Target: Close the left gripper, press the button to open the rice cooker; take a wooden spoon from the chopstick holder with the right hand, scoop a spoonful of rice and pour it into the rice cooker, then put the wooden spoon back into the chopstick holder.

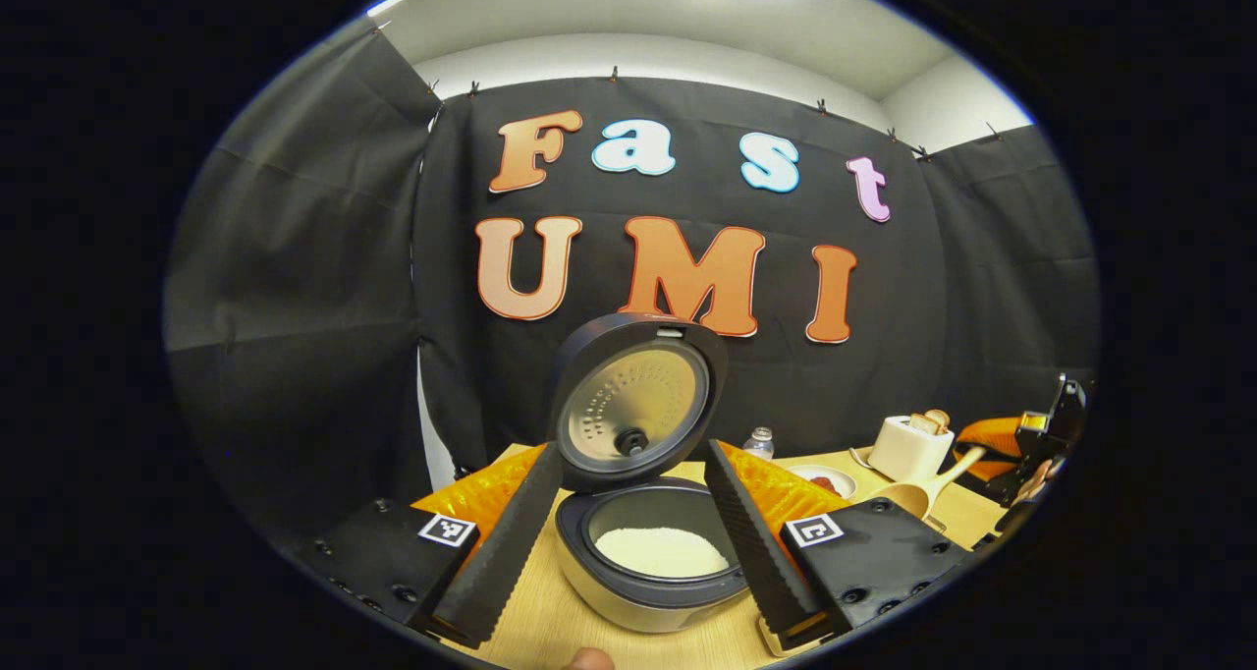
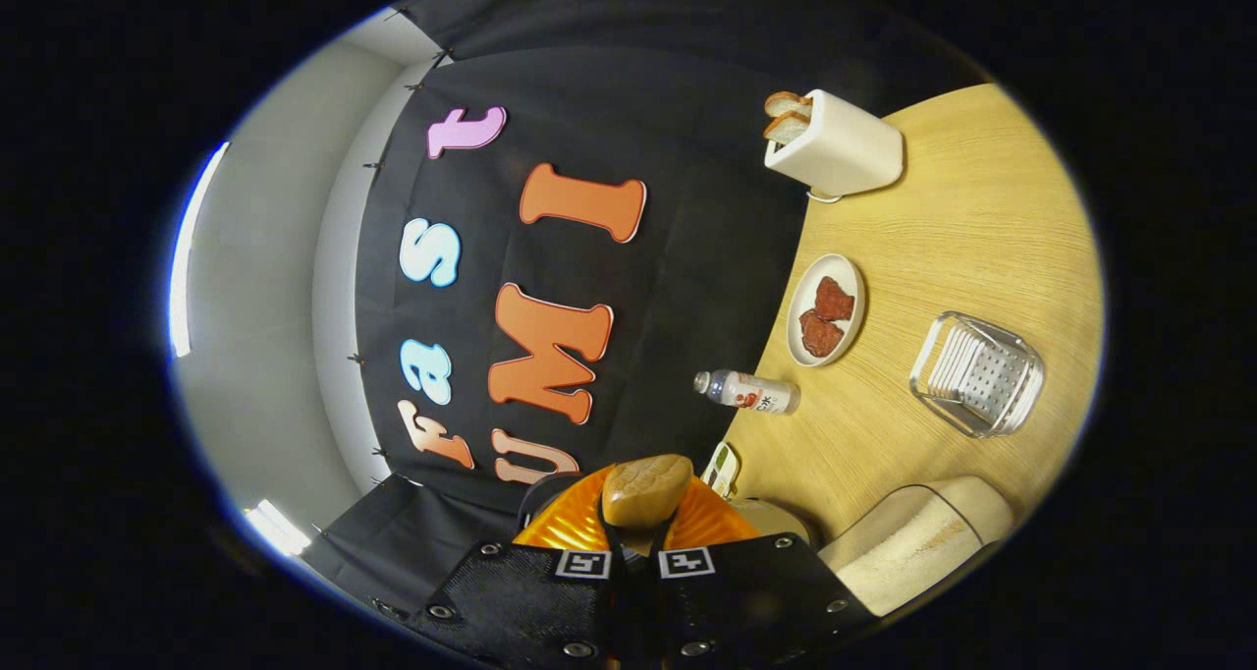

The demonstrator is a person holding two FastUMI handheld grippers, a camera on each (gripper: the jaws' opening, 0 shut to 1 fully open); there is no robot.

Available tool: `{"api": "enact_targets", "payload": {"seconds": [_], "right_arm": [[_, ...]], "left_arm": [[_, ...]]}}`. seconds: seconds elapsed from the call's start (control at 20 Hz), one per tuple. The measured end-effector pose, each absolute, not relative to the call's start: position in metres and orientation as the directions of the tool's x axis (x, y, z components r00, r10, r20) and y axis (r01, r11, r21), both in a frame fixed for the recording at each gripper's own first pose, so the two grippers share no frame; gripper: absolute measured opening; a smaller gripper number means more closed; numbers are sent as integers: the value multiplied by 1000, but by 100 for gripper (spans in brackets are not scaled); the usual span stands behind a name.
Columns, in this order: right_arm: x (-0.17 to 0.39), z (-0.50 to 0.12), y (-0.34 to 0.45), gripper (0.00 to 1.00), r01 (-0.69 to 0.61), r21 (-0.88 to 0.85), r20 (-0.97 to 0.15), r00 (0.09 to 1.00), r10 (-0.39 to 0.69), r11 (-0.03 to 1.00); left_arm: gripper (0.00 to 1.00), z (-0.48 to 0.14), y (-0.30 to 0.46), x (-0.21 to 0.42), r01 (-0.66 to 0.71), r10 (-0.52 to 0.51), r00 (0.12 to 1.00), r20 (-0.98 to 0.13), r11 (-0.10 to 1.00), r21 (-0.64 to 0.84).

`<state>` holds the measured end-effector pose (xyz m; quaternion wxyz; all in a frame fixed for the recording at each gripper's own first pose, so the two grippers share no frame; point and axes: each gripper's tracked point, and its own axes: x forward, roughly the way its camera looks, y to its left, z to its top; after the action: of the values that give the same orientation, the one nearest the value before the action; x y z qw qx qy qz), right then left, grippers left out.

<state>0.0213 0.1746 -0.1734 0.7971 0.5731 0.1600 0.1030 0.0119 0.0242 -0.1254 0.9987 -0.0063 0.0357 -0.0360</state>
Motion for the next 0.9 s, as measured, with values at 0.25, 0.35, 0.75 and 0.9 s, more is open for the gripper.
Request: {"api": "enact_targets", "payload": {"seconds": [0.25, 0.35, 0.75, 0.9], "right_arm": [[52, -137, 211, 4, -31, 945, -102, 918, 383, 325], [69, -123, 224, 4, -51, 937, -94, 916, 390, 346], [110, -105, 268, 4, -92, 905, -95, 908, 409, 415], [117, -103, 277, 4, -107, 881, -101, 910, 403, 461]], "left_arm": [[98, -130, 32, 16, 57, -56, 995, -78, 998, 7], [98, -132, 32, 15, 61, -61, 994, -88, 998, 4], [98, -140, 47, 24, 46, -44, 994, -97, 999, 14], [98, -145, 47, 28, 54, -53, 993, -106, 998, 15]]}}
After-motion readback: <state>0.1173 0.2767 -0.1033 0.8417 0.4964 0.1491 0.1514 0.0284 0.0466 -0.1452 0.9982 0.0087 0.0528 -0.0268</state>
